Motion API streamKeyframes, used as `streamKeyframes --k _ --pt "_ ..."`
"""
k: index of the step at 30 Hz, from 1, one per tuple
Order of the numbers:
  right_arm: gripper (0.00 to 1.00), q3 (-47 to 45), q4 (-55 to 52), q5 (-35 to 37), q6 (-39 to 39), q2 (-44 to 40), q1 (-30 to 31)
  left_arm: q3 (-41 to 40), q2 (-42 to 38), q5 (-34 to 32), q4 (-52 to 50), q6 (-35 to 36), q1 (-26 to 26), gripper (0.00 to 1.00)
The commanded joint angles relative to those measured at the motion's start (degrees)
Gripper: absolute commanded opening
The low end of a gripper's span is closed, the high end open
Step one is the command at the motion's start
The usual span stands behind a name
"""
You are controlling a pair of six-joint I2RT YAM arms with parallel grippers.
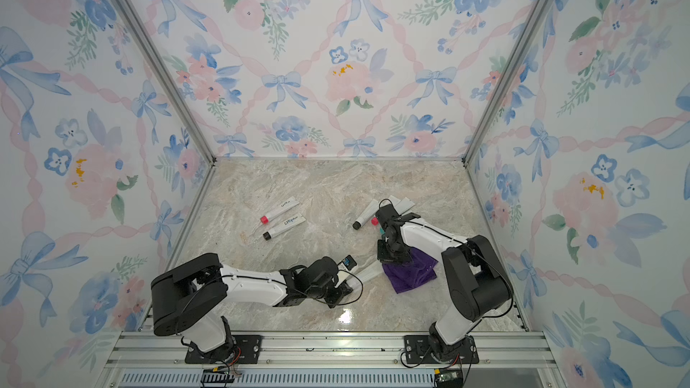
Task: Wipe the surface of the toothpaste tube
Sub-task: Wipe the dirt from the toothpaste tube.
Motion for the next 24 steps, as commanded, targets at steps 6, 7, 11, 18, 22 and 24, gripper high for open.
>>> streamKeyframes --k 6,7,11,18,22,24 --pt "0.2 -1.28 0.2 -7.34 1.86 1.09 8.12 -0.74 0.75 -1.25 -1.82 0.09 0.63 0.28" --pt "0.2 -1.12 0.42 -8.2 2.66 -0.64 9.59 -0.73 0.75 -1.28 -1.88 0.05 0.65 0.28" --pt "0.2 -1.18 1.57 -11.28 4.43 -2.21 12.55 -0.6 0.83 -1.21 -1.87 0.05 0.69 0.27" --pt "0.2 -0.84 -1.53 -6.05 2.12 -0.77 9.71 -0.82 0.51 -1.36 -1.83 0.08 0.64 0.28" --pt "0.2 0.23 -4.54 1.99 -0.41 0.52 5.6 -0.85 0.4 -1.47 -1.84 0.11 0.63 0.28" --pt "0.2 0.55 -5.13 4.41 -1.09 2.18 4.07 -0.94 0.23 -1.53 -1.83 0.09 0.69 0.28"
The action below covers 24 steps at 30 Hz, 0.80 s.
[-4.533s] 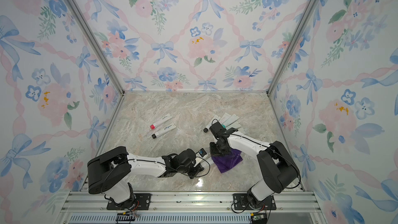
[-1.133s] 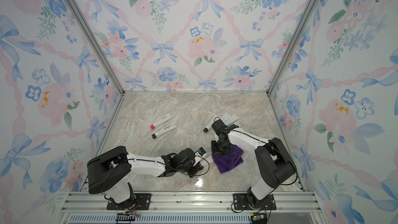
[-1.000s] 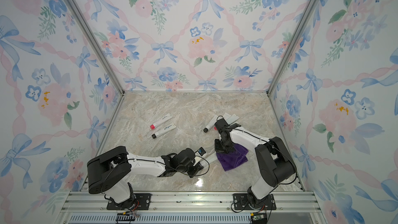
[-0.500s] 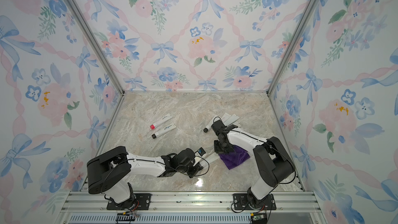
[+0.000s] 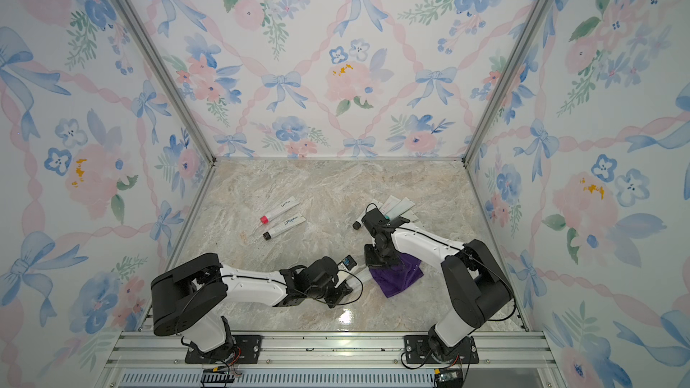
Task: Wipe the surface of the toothpaste tube
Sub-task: Wipe the dirt from the toothpaste tube.
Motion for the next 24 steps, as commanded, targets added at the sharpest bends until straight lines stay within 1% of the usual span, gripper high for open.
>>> streamKeyframes --k 1,3,6,11,12,14,17,21,24 --pt "0.2 -0.24 -5.18 8.2 -2.4 3.53 -3.29 -1.09 0.31 -1.51 -1.8 0.13 0.67 0.28" --pt "0.2 -0.24 -5.13 9.08 -2.78 3.8 -4.32 -1.16 0.21 -1.55 -1.76 0.12 0.71 0.28" --pt "0.2 -0.17 -4.11 7.24 -2.55 3.52 -4.41 -1.11 0.31 -1.5 -1.73 0.11 0.69 0.28" --pt "0.2 -0.71 -1.23 -1.76 -0.75 2.27 -1.36 -0.97 0.39 -1.5 -1.79 0.14 0.7 0.28" --pt "0.2 -0.95 -0.38 -4.21 -0.01 0.21 -0.59 -1.02 0.42 -1.55 -1.77 0.13 0.64 0.27" --pt "0.2 -1.47 0.82 -8.15 1.14 -1.04 1.15 -0.98 0.49 -1.46 -1.79 0.13 0.65 0.28" --pt "0.2 -2.19 1.93 -11.55 2.72 -2.62 3.72 -0.9 0.46 -1.51 -1.78 0.14 0.7 0.28" --pt "0.2 -3.36 2.54 -12.99 3.53 -3.25 5.79 -0.86 0.47 -1.49 -1.71 0.13 0.66 0.27" --pt "0.2 -3.83 0.97 -9.49 2.19 -2.0 4.15 -0.98 0.48 -1.42 -1.73 0.12 0.7 0.28"
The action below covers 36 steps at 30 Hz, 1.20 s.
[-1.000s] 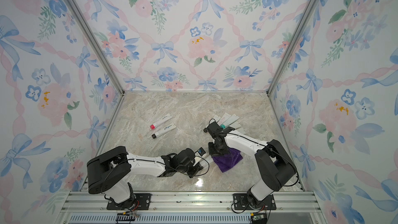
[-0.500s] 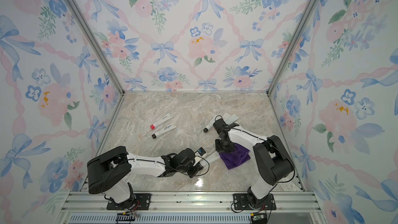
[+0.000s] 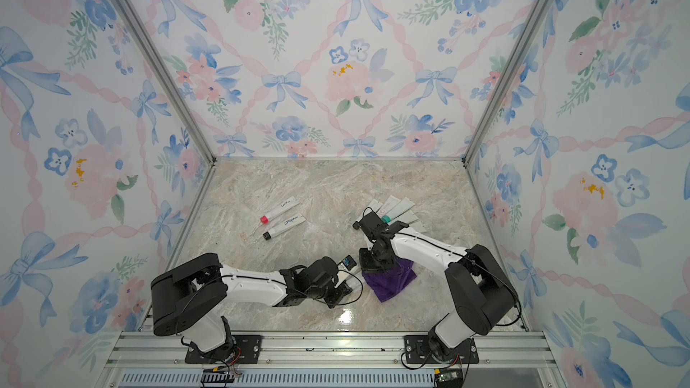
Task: Wipe the surface of the toothpaste tube
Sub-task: Wipe the dirt from the toothpaste tube.
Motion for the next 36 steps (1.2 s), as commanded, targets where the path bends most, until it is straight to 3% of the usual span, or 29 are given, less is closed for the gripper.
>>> streamKeyframes --k 1,7,12,18,28,33,36 --pt "0.2 -1.66 -2.39 -0.58 -0.28 1.53 -1.06 -0.96 0.42 -1.45 -1.68 0.08 0.64 0.27" --pt "0.2 1.96 -7.54 12.88 -4.1 7.16 -5.48 -1.06 0.18 -1.47 -1.67 0.04 0.71 0.27" --pt "0.2 2.87 -8.27 17.9 -5.62 9.21 -7.81 -1.13 0.39 -1.35 -1.61 0.04 0.69 0.27" --pt "0.2 2.45 -6.76 12.23 -4.69 7.52 -6.49 -0.9 0.49 -1.33 -1.68 0.05 0.66 0.27" --pt "0.2 2.48 -2.48 -2.18 1.42 1.44 3.14 -0.76 0.71 -1.28 -1.63 0.14 0.68 0.27" --pt "0.2 1.51 -2.76 -0.07 -0.34 3.64 0.54 -0.84 0.73 -1.22 -1.69 0.22 0.7 0.27" --pt "0.2 1.99 -5.18 5.73 -2.49 4.61 -2.07 -0.9 0.59 -1.37 -1.68 0.15 0.63 0.27"
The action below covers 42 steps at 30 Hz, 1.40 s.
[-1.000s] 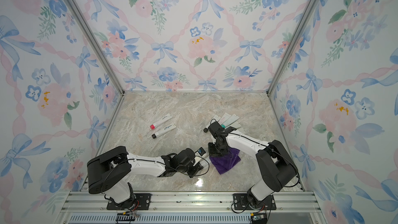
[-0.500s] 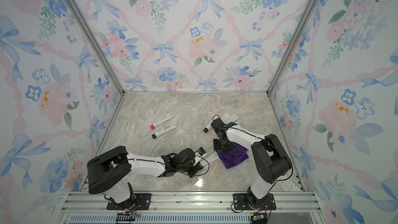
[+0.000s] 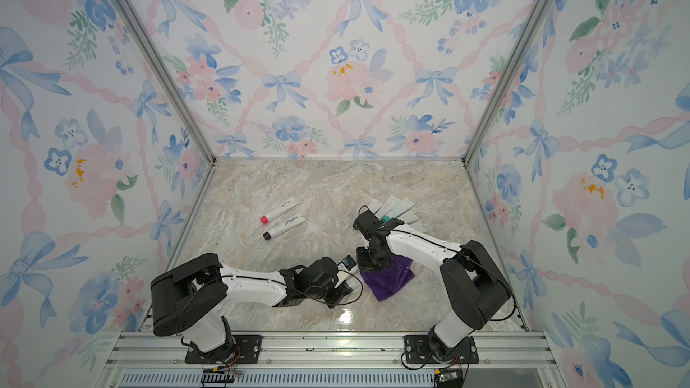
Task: Wipe the surface of the toothpaste tube
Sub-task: Wipe the dirt from the toothpaste tube.
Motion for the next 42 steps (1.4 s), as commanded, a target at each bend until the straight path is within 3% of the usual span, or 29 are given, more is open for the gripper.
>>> streamKeyframes --k 1,6,10,22,26,32,37,42 --pt "0.2 -0.61 -4.13 6.6 -2.38 3.98 -2.83 -0.8 0.54 -1.33 -1.78 0.13 0.64 0.28" --pt "0.2 0.17 -6.11 13.36 -4.92 5.86 -7.13 -0.96 0.52 -1.45 -1.76 0.05 0.69 0.27" --pt "0.2 0.26 -5.92 13.5 -5.28 5.54 -7.97 -0.71 0.84 -1.44 -1.82 0.09 0.66 0.27" --pt "0.2 -1.57 -1.19 -2.62 0.17 -0.43 1.45 -0.56 1.13 -1.34 -1.8 0.11 0.74 0.28" --pt "0.2 -3.35 0.91 -5.1 2.02 -1.86 2.88 -0.6 1.15 -1.19 -1.75 0.14 0.77 0.28" --pt "0.2 -4.43 -0.91 -0.17 -1.34 0.85 -2.38 -0.64 1.08 -1.15 -1.81 0.14 0.73 0.27" --pt "0.2 -1.89 -5.24 10.81 -4.8 4.39 -7.18 -0.71 0.93 -1.35 -1.83 0.13 0.89 0.28" --pt "0.2 -0.91 -5.74 13.93 -5.52 4.65 -8.88 -0.71 0.9 -1.28 -1.76 0.14 0.91 0.27"
